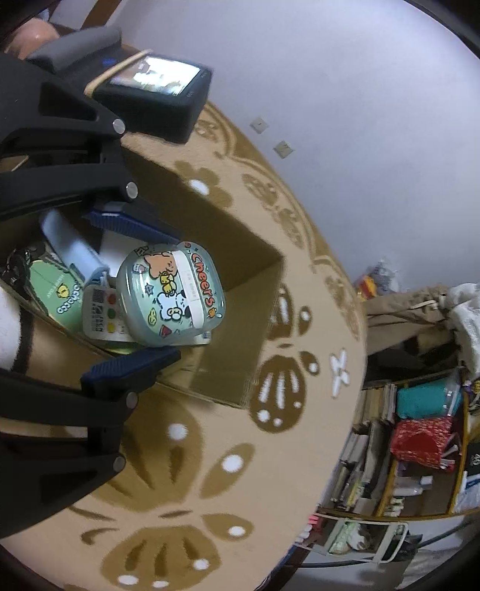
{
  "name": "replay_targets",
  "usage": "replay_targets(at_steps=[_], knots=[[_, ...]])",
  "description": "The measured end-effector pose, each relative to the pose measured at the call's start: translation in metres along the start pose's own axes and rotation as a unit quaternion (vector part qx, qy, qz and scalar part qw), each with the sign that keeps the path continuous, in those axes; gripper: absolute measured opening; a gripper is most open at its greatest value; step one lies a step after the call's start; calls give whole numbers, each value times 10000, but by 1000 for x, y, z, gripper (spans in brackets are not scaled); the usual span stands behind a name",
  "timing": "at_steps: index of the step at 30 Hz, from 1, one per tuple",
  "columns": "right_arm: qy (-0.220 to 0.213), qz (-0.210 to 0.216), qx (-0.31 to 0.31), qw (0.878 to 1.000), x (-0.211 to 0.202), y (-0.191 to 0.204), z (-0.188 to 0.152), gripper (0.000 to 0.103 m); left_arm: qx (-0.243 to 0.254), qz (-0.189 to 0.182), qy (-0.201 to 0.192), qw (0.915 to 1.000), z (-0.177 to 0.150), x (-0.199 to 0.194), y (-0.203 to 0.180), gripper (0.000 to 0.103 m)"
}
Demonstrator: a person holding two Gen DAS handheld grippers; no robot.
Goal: Organize rigid objects
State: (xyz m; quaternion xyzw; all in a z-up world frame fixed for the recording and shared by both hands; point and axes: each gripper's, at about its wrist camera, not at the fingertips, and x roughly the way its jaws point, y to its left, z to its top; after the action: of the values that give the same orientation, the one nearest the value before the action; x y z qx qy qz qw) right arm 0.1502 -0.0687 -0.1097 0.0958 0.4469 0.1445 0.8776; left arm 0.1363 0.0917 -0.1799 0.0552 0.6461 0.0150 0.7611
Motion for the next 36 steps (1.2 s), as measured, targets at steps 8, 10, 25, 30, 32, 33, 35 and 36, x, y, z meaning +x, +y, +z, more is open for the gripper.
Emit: replay_targets(at_steps=[8,10,25,30,32,33,35,36], knots=[[52,178,4,9998,1,2,-4,60,42,135,-12,9999,-1,-1,-3,15],[17,138,-15,9999,-2,3,-3,60,35,135,-16,9999,-1,-1,-3,15],[43,-216,298,9993,-28,-5,1,82,50,262,-450,9986,-11,-35,-2,19],[-76,-273,294,9992,-48,-4,-8,100,113,349,-828,9959,-15,-61,-6,32],[-181,-307,376,9987,-57,-6,-12,103,132,349,-941,9949,-18,-72,-9,43],[-238,-342,394,9984,-61,-6,-15,103,133,347,-1019,9941,-19,-76,-10,49],[-279,-417,404,9979,-68,-6,-18,103,201,418,-1221,9914,-24,-89,-16,58],[-296,-464,396,9977,-73,-5,-19,103,267,438,-1304,9901,-26,-95,-20,67]])
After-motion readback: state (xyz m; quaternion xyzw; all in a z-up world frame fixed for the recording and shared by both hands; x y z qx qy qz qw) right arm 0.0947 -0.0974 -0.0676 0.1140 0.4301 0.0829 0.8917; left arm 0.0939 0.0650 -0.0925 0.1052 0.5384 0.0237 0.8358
